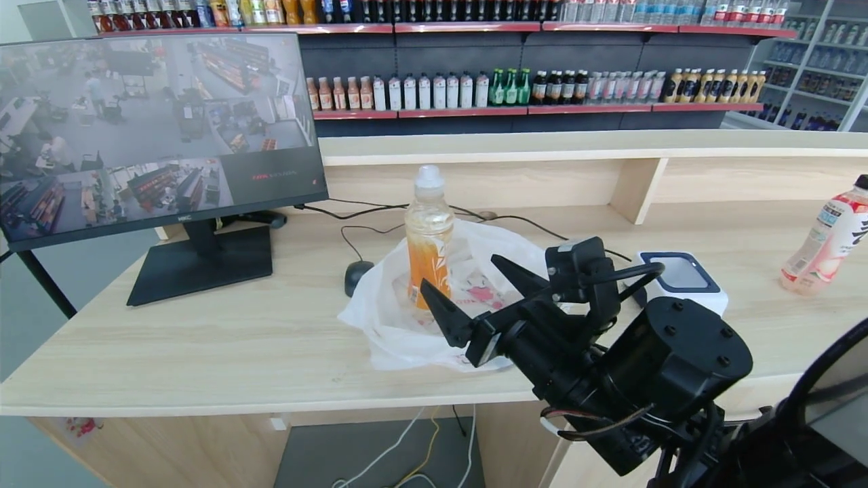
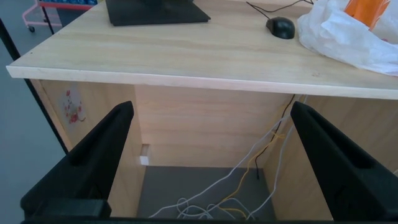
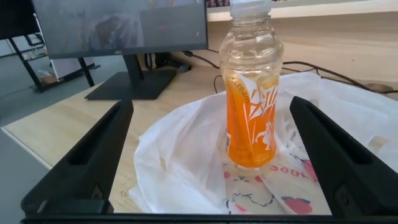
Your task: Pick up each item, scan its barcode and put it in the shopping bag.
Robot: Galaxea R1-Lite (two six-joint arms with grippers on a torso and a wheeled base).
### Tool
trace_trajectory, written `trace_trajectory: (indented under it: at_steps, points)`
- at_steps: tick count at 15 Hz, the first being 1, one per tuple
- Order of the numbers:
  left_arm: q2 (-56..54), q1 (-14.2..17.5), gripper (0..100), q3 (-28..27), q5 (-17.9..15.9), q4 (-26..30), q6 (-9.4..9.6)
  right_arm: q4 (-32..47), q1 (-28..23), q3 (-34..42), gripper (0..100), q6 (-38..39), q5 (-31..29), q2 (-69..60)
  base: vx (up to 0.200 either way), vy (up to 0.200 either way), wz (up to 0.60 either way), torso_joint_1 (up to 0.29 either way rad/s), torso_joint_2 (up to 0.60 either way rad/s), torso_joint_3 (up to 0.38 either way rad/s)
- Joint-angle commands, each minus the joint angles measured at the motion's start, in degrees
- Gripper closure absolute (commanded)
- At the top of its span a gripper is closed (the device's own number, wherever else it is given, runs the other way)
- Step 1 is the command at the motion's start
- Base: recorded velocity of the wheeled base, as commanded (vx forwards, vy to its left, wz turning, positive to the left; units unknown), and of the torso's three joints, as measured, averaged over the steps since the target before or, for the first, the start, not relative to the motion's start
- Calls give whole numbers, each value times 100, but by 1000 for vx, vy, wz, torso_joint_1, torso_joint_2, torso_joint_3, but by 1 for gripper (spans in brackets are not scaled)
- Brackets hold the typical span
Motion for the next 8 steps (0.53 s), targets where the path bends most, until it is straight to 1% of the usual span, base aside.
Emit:
trace_trajectory:
  at_steps: [1,7,8]
  points:
    - [-2,0,0,0,1,0,5,-17,-39,14,0,2,3,-51,0,0,0,0,0,0]
    - [-2,0,0,0,1,0,-3,-17,-118,111,0,2,3,-104,0,0,0,0,0,0]
    - [-2,0,0,0,1,0,5,-17,-118,146,0,2,3,-139,0,-200,0,2,2,-2]
